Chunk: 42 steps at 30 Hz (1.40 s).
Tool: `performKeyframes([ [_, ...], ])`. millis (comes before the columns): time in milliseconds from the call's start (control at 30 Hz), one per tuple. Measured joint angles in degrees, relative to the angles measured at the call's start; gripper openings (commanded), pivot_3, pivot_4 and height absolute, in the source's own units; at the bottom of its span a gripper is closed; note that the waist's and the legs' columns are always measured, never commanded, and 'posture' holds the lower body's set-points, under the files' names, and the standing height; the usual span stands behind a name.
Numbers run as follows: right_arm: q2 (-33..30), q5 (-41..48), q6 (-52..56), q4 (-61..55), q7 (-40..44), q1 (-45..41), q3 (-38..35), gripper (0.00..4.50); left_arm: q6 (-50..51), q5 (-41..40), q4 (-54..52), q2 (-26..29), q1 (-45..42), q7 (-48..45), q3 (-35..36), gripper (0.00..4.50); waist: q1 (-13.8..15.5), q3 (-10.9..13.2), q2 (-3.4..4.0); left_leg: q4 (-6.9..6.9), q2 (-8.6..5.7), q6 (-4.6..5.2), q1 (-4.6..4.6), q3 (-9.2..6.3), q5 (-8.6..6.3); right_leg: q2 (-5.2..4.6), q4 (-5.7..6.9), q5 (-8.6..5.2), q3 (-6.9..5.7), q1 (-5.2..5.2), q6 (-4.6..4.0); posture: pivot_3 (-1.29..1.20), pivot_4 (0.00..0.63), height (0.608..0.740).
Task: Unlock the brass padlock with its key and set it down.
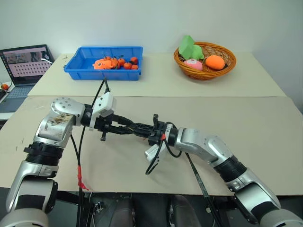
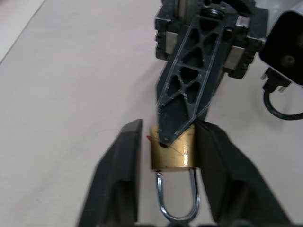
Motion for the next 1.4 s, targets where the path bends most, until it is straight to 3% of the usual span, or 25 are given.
performKeyframes([
  [133,0.27,0.0,0.0,0.0,0.0,-0.14,0.0,0.12,0.07,-0.06,0.0,-0.17,-0.3,0.02,0.0,4.41,-0.01,0.0,0.0,0.0,0.0,0.0,0.0,0.0,0.0,0.0,0.02,0.0,0.0,0.0,0.0,0.0,0.15,0.644],
  [333,0.29,0.0,0.09,0.1,0.0,-0.47,-0.01,0.12,2.54,-1.37,0.01,-0.27,-0.64,0.65,0.36,4.47,0.04,0.0,0.0,0.0,0.0,0.0,0.0,0.0,0.0,0.0,0.02,0.0,-0.01,0.01,0.0,0.0,0.15,0.644],
  [500,0.18,0.01,1.03,0.19,-0.03,-0.46,-0.12,0.12,16.85,-9.35,3.28,-0.33,-5.1,4.14,6.66,4.47,-0.1,0.0,0.0,-0.02,0.0,0.0,0.02,-0.02,0.0,0.05,0.0,0.0,-0.01,0.02,0.01,0.0,0.15,0.644],
  [667,-1.23,0.07,1.52,0.19,-0.08,-0.29,-1.03,0.12,29.33,-15.39,12.33,4.6,-8.74,4.8,14.14,4.47,-0.87,0.0,0.0,-0.03,-0.01,-0.01,0.14,-0.04,0.01,0.09,0.24,-0.01,0.04,0.08,0.01,0.0,0.15,0.644],
  [800,-1.49,0.11,2.34,0.19,-0.16,-0.24,-1.35,0.12,31.24,-15.32,16.15,5.21,-5.62,4.86,14.64,3.5,-0.98,0.0,0.0,0.0,0.01,-0.01,0.12,-0.04,0.01,0.01,0.37,-0.04,0.08,0.05,0.0,0.0,0.15,0.644],
  [933,-1.2,0.11,2.73,0.17,-0.61,-0.24,-1.37,0.12,32.16,-15.18,15.18,4.51,0.01,5.1,13.49,1.96,-1.02,0.0,-0.01,0.01,0.04,-0.05,0.02,-0.05,0.03,-0.05,0.4,-0.06,0.1,-0.04,-0.04,0.0,0.15,0.644],
  [1067,-1.12,0.11,3.74,0.15,-0.97,-0.41,-1.53,0.12,36.92,-17.57,11.57,-0.1,4.03,7.7,13.3,0.35,-0.73,-0.01,-0.01,0.02,0.05,-0.07,-0.02,-0.05,0.04,-0.09,0.43,-0.06,0.14,-0.03,-0.04,0.0,0.15,0.644],
  [1100,-1.06,0.11,3.82,0.13,-0.98,-0.43,-1.53,0.12,37.92,-17.96,10.43,-0.99,4.87,8.63,13.3,0.15,-0.69,-0.01,-0.02,0.01,0.05,-0.07,-0.03,-0.05,0.04,-0.09,0.41,-0.06,0.15,-0.03,-0.04,0.0,0.15,0.644],
  [1233,-1.24,0.12,4.08,-0.03,-0.99,-0.44,-1.55,0.12,37.82,-17.86,7.8,-2.3,7.97,10.43,12.79,0.06,-0.78,-0.02,-0.03,0.03,0.06,-0.07,-0.01,-0.06,0.04,-0.12,0.42,-0.06,0.29,-0.04,-0.04,0.0,0.15,0.644],
  [1400,-1.84,0.28,4.37,-0.61,-0.99,-0.38,-1.58,0.12,35.1,-16.69,10.82,-1.41,5.67,10.0,12.34,0.06,-0.85,-0.02,-0.04,0.04,0.04,-0.06,-0.02,-0.08,0.03,-0.08,0.47,-0.08,0.26,-0.09,-0.08,0.0,0.15,0.644],
])
